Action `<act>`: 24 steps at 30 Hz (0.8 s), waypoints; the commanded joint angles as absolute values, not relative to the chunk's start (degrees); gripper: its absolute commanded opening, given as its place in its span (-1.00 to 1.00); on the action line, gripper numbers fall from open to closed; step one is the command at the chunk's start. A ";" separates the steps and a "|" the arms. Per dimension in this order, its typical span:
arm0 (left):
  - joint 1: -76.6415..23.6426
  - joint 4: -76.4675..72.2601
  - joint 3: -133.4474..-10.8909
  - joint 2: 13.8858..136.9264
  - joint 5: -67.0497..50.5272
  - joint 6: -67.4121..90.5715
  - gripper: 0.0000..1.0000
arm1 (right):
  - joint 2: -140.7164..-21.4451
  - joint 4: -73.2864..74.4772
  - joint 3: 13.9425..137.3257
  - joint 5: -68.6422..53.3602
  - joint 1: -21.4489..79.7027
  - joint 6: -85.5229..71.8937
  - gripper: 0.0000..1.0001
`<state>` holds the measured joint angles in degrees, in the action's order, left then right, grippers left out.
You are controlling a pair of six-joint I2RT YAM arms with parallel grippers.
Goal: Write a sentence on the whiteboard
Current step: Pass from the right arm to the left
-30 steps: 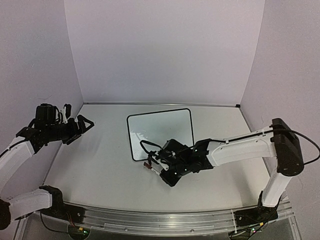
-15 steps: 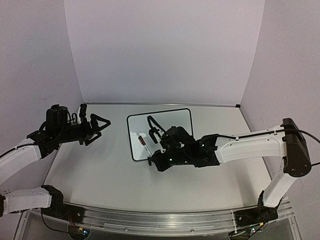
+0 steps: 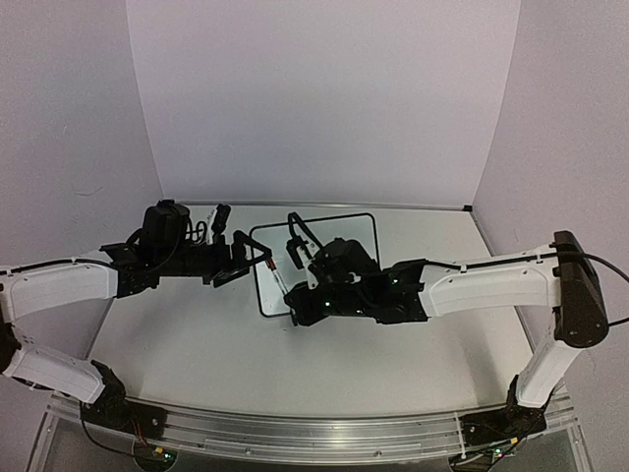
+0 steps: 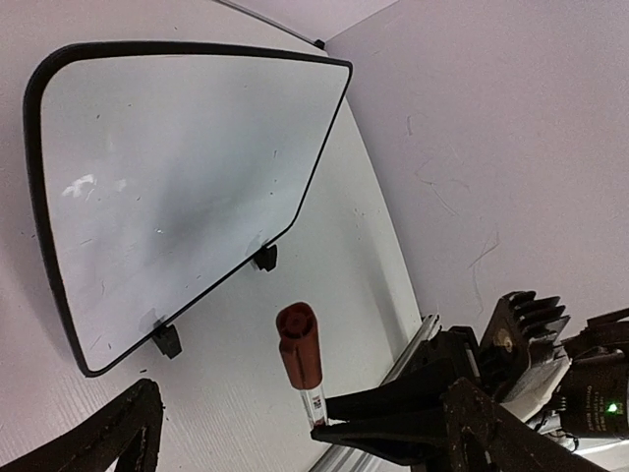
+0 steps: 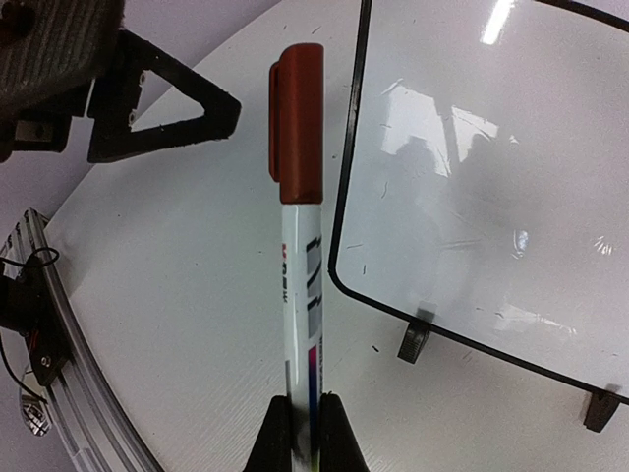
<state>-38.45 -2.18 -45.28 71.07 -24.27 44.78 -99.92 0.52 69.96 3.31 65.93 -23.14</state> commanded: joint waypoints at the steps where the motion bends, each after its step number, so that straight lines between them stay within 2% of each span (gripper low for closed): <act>1: -38.86 -5.89 -48.75 73.47 -24.13 43.82 0.86 | -99.52 -5.45 68.94 2.44 66.18 -24.09 -1.00; 5: -38.94 -7.02 -49.59 74.69 -24.32 44.31 0.50 | -99.40 -6.40 68.30 1.89 66.18 -23.52 -1.00; 8: -38.99 -7.10 -49.93 75.22 -23.53 44.33 0.09 | -99.79 -6.45 68.49 1.02 66.21 -22.68 -1.00; 16: -39.02 -8.32 -50.15 76.43 -23.25 45.61 -0.49 | -100.81 -6.42 68.99 0.50 66.18 -21.81 -1.00; 20: -39.03 -8.53 -50.18 76.59 -23.53 46.26 -0.96 | -100.64 -6.42 68.70 0.93 66.19 -22.00 -1.00; 23: -39.06 -8.67 -49.85 75.99 -22.92 47.23 -1.00 | -99.79 -6.42 68.45 2.91 66.19 -22.47 -1.00; 24: -39.05 -8.95 -49.63 75.57 -22.35 47.86 -1.00 | -99.27 -6.45 68.29 3.84 66.18 -22.94 -0.79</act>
<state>-38.98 -6.60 -47.83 76.20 -23.89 46.61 -100.38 -3.87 68.45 0.98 65.93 -22.52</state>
